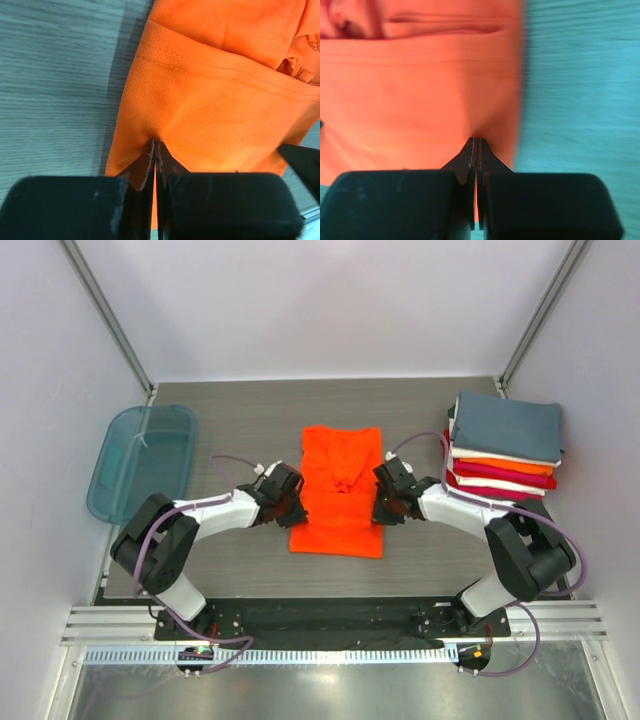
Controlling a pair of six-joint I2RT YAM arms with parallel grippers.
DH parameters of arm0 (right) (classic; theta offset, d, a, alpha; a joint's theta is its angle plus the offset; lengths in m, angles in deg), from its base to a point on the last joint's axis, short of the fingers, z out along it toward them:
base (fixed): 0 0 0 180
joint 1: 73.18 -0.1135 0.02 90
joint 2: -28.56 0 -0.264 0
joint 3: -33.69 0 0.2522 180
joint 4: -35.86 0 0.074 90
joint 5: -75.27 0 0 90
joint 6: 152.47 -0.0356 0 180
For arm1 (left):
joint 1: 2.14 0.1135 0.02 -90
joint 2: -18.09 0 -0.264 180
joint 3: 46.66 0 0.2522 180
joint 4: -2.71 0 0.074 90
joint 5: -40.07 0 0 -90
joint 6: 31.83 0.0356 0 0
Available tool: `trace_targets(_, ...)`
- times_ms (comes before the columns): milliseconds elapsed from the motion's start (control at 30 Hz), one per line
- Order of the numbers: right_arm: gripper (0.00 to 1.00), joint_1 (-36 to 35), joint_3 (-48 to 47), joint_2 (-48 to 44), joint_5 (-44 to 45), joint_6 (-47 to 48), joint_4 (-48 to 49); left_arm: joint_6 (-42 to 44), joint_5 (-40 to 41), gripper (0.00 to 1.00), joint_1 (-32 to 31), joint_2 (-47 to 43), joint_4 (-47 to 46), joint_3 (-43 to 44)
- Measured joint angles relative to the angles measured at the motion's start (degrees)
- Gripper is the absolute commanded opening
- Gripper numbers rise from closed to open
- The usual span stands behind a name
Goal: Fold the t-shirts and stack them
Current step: Fold the tshirt
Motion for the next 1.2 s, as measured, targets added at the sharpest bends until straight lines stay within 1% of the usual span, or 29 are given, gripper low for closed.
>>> trace_targets(167,0.01,3.3,3.1,-6.7,3.7,1.9,-3.7,0.0,0.5,0.01,-0.1,-1.9,-1.3,-2.3)
trace_targets(267,0.01,4.3,3.2,-7.8,4.7,2.7,-5.3,0.1,0.5,0.03,-0.3,-3.7,-1.1,-3.7)
trace_targets(400,0.01,3.3,2.5,-8.1,3.5,2.9,-6.6,0.1,0.4,0.04,-1.0,-7.7,0.9,-4.1)
trace_targets(500,0.01,0.5,0.6,-8.1,2.1,2.3,-7.3,0.0,-0.3,0.04,-2.1,-10.5,1.8,-3.1)
trace_targets(633,0.01,-6.4,-2.0,-8.1,0.8,-0.5,-6.4,-0.9,-2.1,0.03,-4.6,-12.1,1.9,-1.9)
trace_targets(700,0.01,-10.4,-2.4,-8.0,0.2,-2.3,-5.1,-1.5,-3.1,0.03,-5.6,-12.5,2.1,-2.1)
trace_targets(800,0.01,-14.5,-2.4,-6.6,-0.6,-4.5,-3.3,-1.9,-4.3,0.03,-6.5,-13.0,1.6,-4.0)
trace_targets(1000,0.01,-15.5,0.0,-3.2,-0.8,-6.0,-1.6,-2.5,-4.8,0.01,-6.3,-13.1,1.8,-10.0)
trace_targets(1133,0.01,-15.2,3.7,-3.8,1.6,-6.3,-2.9,-1.8,-5.2,0.0,-4.5,-13.1,2.3,-12.3)
trace_targets(1200,0.01,-14.7,5.3,-6.2,3.0,-6.1,-3.2,-1.6,-6.3,0.0,-3.1,-13.5,1.7,-13.4)
